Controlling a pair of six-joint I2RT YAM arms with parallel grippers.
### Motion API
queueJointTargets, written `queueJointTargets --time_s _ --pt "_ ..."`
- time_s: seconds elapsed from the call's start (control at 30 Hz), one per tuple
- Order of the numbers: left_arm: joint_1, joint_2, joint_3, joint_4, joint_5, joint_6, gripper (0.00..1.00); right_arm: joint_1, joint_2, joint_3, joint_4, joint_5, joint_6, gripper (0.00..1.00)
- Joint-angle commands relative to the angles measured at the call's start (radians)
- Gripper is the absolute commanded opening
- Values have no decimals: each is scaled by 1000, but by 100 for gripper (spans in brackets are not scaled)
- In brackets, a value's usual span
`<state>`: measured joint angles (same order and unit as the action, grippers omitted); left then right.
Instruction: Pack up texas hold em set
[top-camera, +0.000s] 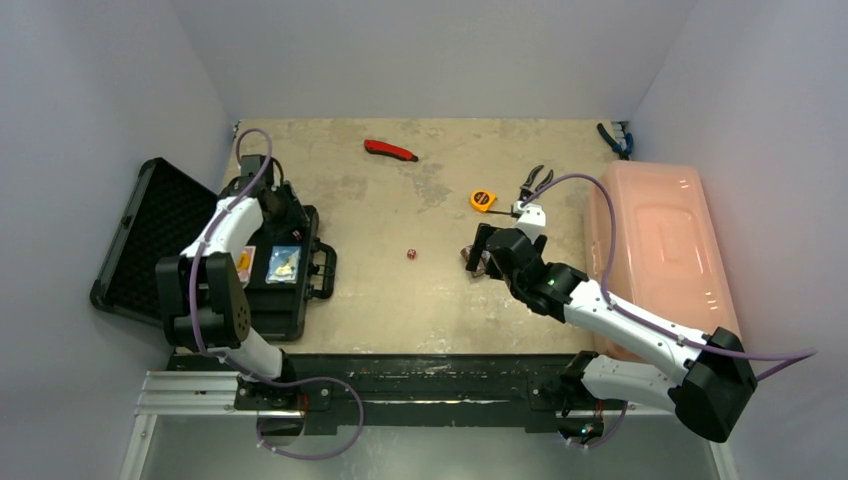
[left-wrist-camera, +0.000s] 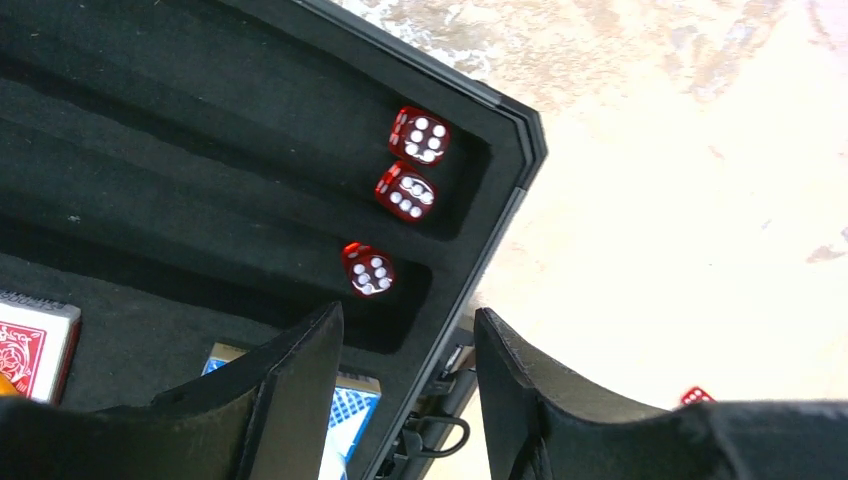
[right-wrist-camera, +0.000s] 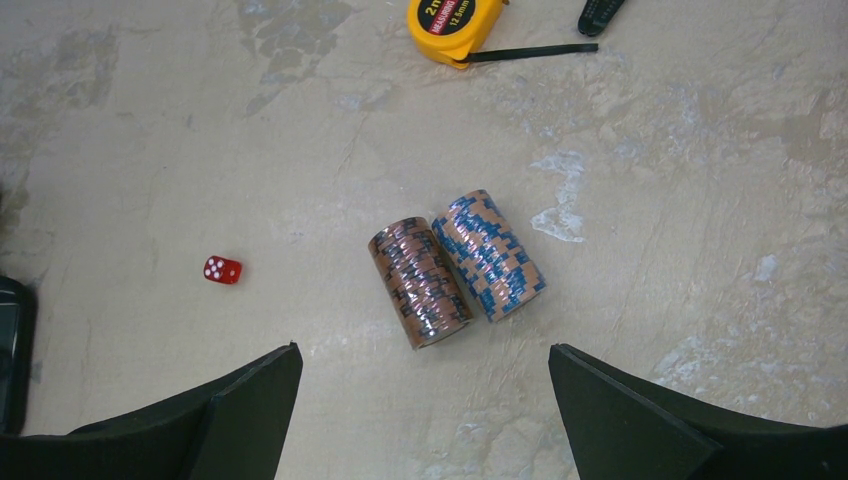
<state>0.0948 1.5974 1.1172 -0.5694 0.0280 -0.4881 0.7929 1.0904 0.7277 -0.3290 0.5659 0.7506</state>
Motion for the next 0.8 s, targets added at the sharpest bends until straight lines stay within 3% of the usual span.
queueJointTargets --time_s 0.0,0.33,0.77 --pt "-7 -69 18 -13 41 3 50 2 -12 8 12 25 -9 99" --pt "-37 -247 19 -93 93 88 49 2 28 50 26 -30 -88 99" --pt "-53 -510 -81 -174 233 232 50 2 206 213 26 -193 -204 99"
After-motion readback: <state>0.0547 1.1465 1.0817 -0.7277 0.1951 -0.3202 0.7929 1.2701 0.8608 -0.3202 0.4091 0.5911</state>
